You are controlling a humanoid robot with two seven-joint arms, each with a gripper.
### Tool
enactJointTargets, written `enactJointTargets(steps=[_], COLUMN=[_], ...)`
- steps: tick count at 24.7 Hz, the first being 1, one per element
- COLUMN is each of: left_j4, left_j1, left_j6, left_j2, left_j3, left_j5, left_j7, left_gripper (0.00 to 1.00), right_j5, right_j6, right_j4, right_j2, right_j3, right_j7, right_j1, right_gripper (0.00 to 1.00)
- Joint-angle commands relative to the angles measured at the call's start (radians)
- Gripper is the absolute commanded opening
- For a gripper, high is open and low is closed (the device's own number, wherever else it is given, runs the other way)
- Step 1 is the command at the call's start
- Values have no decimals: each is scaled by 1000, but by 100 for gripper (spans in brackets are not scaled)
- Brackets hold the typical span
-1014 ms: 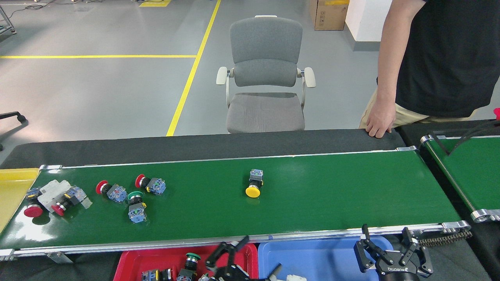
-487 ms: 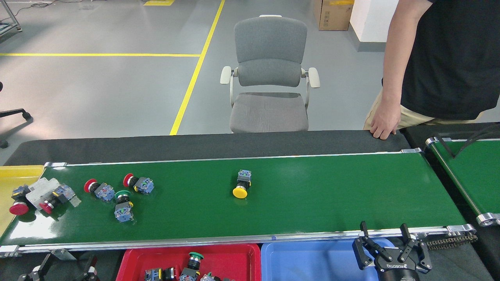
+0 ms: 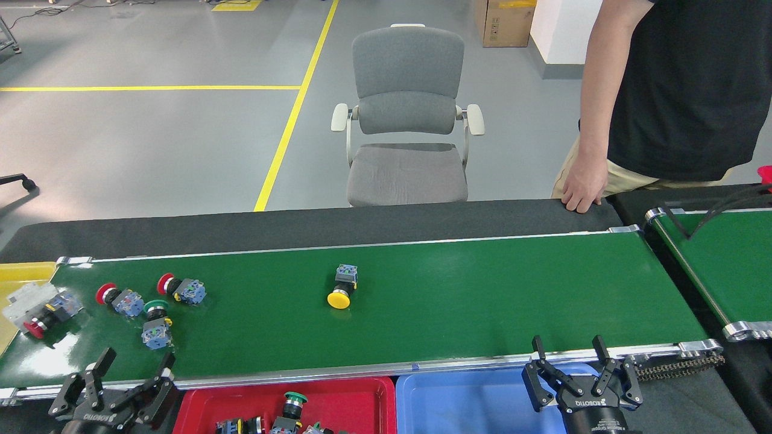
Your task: Pick switch part from conveyor to tray
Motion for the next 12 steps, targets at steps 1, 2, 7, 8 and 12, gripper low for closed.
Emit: enactJointTargets(steps=[1,2,7,8,12], left_j4=[33,59,215,254,364], left_j1=[-31,-51,-134,-149,-206], left_j6=[15,30,138,153,194], left_j2=[32,41,99,116,128], left_j3=[1,-2,-64,-78,-84], left_j5=[-1,-2,-1,-1,-1], left_j7=[-5,-5,-3,-1,6], left_gripper=[100,100,100,100,77], right_j5=[-2,-2,-2,-2,-2], right_j6=[-2,-2,-2,-2,-2], right_j4=[-15,-15,-15,-15,-15], right_j2=[-7,-9,-7,-7,-12], right_j3=[3,6,26,31,46], right_j7=[4,4,7,7,7], right_j1=[-11,-11,-15,-15,-12], right_gripper=[100,100,100,100,100])
